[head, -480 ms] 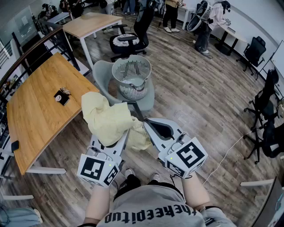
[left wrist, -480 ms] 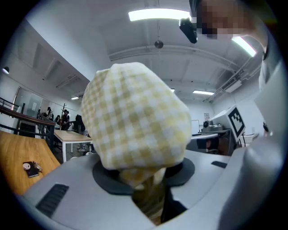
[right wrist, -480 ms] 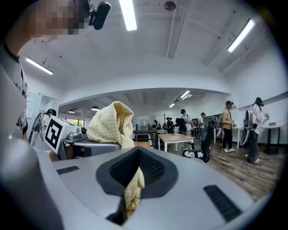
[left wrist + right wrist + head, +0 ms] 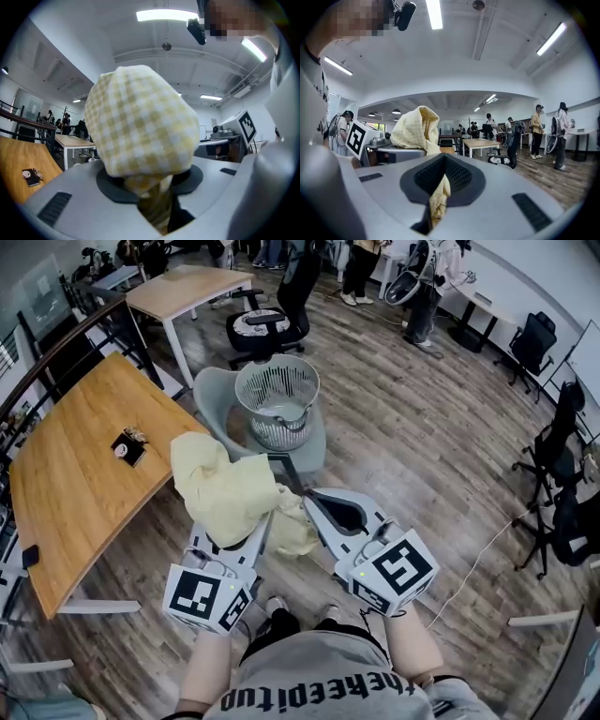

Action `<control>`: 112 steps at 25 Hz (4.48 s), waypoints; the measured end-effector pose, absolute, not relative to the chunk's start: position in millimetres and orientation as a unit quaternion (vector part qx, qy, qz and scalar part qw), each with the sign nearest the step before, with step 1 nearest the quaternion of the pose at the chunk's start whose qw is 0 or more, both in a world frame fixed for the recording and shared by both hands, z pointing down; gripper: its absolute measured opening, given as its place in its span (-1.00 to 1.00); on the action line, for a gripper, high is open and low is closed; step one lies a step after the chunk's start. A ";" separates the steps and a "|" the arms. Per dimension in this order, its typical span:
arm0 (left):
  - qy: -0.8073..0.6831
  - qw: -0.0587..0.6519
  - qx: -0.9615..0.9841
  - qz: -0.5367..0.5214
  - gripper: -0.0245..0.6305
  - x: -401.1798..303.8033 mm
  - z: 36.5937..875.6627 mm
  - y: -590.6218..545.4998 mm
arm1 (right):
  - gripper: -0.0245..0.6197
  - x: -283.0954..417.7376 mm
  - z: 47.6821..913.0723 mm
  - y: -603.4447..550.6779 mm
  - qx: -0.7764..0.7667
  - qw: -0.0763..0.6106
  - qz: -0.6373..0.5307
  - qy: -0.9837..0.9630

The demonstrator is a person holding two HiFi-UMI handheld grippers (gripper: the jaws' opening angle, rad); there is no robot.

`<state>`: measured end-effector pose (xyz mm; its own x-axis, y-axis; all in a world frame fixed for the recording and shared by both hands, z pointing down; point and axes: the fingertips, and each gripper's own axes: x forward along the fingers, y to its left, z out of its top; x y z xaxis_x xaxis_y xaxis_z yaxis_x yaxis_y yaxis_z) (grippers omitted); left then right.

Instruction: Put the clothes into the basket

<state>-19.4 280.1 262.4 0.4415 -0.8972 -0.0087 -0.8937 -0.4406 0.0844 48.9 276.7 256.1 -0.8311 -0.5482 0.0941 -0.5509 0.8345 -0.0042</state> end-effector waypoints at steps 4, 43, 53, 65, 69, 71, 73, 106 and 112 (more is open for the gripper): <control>-0.524 0.036 0.851 -0.026 -0.44 -28.0 264.4 276.3 | -0.90 41.1 257.6 273.9 0.295 0.048 0.015 -0.954; -0.520 0.052 0.852 -0.028 -0.43 -60.6 277.8 170.8 | -0.90 14.2 266.2 169.3 0.317 0.060 0.027 -0.946; -0.540 0.056 0.839 -0.029 -0.43 -44.1 275.4 119.9 | -0.90 30.4 260.8 114.9 0.292 0.057 0.027 -0.954; -0.565 0.054 0.823 -0.018 -0.43 -12.7 274.6 72.4 | -0.90 58.4 261.1 62.6 0.257 0.048 0.035 -0.965; -0.574 0.054 0.817 -0.019 -0.43 -1.0 274.7 60.2 | -0.90 70.9 264.1 48.7 0.247 0.046 0.040 -0.967; -0.580 0.055 0.813 -0.018 -0.43 5.5 274.4 56.8 | -0.90 77.1 264.6 44.0 0.241 0.045 0.042 -0.968; -0.584 0.055 0.810 -0.016 -0.43 10.3 274.4 53.7 | -0.90 80.9 264.3 39.7 0.236 0.043 0.044 -0.970; -0.532 0.063 0.844 -0.001 -0.43 -67.6 279.9 -47.1 | -0.90 4.0 274.3 -54.4 0.291 0.035 0.072 -0.953; -0.519 0.065 0.852 0.002 -0.43 -88.3 282.9 -66.5 | -0.90 -18.6 277.3 -71.6 0.302 0.037 0.075 -0.949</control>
